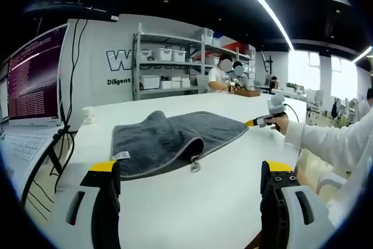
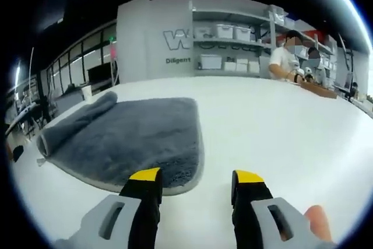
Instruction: Open the folded towel by lifting each exposed corner and separating the folded layers until the towel lies flat within the target outline without major curled edges
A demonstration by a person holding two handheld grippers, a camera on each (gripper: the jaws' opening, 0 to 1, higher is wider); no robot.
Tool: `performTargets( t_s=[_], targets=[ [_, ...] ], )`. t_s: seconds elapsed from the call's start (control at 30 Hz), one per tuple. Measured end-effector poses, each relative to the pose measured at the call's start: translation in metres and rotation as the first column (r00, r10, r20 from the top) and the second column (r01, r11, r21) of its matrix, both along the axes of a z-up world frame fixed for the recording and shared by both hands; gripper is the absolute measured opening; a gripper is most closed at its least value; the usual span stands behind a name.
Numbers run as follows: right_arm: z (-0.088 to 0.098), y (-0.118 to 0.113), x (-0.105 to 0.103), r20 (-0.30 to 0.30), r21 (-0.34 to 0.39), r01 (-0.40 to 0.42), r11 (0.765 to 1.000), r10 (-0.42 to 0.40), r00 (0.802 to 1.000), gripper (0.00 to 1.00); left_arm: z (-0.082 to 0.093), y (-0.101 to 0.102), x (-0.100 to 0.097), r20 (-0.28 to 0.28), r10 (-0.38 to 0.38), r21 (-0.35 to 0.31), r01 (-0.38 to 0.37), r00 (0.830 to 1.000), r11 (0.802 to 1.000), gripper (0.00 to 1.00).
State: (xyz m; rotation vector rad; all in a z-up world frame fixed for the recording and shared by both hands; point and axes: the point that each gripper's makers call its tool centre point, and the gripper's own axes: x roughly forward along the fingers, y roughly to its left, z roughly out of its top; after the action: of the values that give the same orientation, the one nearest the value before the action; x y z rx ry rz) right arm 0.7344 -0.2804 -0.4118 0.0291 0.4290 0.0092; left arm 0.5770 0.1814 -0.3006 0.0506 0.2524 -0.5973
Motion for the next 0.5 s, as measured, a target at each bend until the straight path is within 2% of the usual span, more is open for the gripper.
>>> performTargets(
  t_s=[0.2,0.27,0.5],
  targets=[
    [-0.011,-0.001,0.002,-0.030,-0.038,0.003,0.999,-0.004,1.000,0.38,0.001,0.000,-0.001,0.003,-0.006,-0.007,0.006,1.000,1.000,0.99],
    [-0.012,-0.003,0.003,-0.024,-0.060,0.008,0.998,-0.009,1.000,0.39,0.002,0.000,-0.002,0.004,-0.010,-0.011,0.010,1.000,1.000,0.99],
    [-0.013,0.000,0.007,-0.017,-0.055,0.004,0.998,-0.005,1.000,0.33,0.001,0.000,-0.002,0.000,-0.013,-0.015,0.013,1.000,1.000,0.99]
  ],
)
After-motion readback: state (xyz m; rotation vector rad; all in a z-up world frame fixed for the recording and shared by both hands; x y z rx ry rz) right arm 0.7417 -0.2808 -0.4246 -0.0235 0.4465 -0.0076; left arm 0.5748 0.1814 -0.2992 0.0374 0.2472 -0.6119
